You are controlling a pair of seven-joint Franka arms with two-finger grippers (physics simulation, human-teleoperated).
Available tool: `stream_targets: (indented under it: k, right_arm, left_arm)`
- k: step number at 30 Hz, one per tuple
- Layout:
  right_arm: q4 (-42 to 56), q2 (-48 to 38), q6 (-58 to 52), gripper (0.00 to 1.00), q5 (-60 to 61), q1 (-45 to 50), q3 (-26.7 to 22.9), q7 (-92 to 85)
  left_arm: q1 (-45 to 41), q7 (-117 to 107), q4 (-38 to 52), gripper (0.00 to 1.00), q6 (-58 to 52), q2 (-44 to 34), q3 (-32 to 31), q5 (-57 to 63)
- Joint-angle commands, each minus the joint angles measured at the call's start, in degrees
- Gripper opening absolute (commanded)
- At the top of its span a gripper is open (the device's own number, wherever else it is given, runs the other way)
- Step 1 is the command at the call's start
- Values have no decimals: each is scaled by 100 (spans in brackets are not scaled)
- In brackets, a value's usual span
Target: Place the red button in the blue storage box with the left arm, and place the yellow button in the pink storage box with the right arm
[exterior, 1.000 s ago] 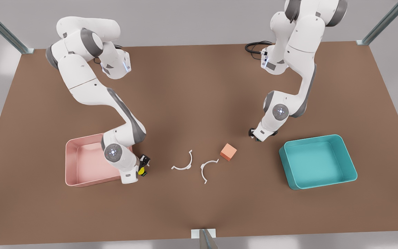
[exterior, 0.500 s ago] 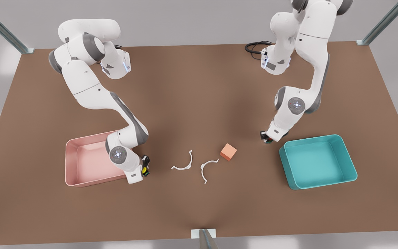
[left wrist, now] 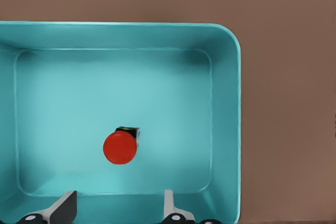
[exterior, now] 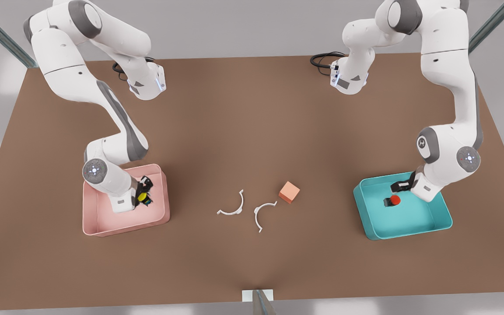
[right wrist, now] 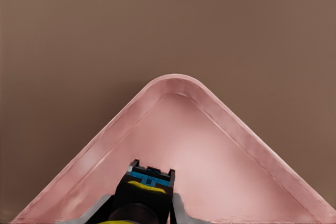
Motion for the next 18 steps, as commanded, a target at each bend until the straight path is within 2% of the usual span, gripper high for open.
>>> stream_targets:
  k: [1,4,5,6,7,9,11,13,15,16,17,18]
  right_arm:
    - [-330,-153,132,42,-60,-243,21,87]
    - [-330,40,263,46,-60,-358,-59,78]
    - [-216,207,281,54,-69,-376,-146,69]
    - [-137,304,281,68,-69,-384,-164,69]
    - [-5,348,229,98,-60,-384,-226,69]
    - [83,339,220,100,-60,-367,-234,87]
    - [363,339,115,100,-60,-349,-234,78]
    - [1382,313,-676,100,-69,-183,-155,604]
    - [2166,260,-1089,100,-77,-24,-155,1299]
    - [2175,-46,-1247,100,-51,238,-313,1939]
    - [2175,-687,-2115,100,1,808,-1023,2923]
    - [2175,-1083,-2390,100,72,1022,-1306,3741]
  left_arm:
    - [-75,1187,35,100,-224,-25,-4,95]
    - [-225,781,105,100,-522,-411,-83,68]
    - [-312,772,711,100,-1242,-412,-92,86]
    - [-383,763,1002,100,-1322,-474,-92,86]
    - [-470,763,1475,100,-1848,-535,-83,95]
    - [-681,185,2268,100,-3009,-719,-101,121]
    - [-884,-177,2241,100,-3352,-1264,-92,358]
    - [-893,-186,2742,100,-3862,-1089,-101,367]
    - [-893,-186,2821,100,-3889,-1045,-101,376]
    - [-902,-186,2865,100,-3898,-1001,-101,367]
    - [-936,-186,2874,100,-3898,-1001,-101,376]
    - [-963,-186,2874,100,-3898,-984,-101,376]
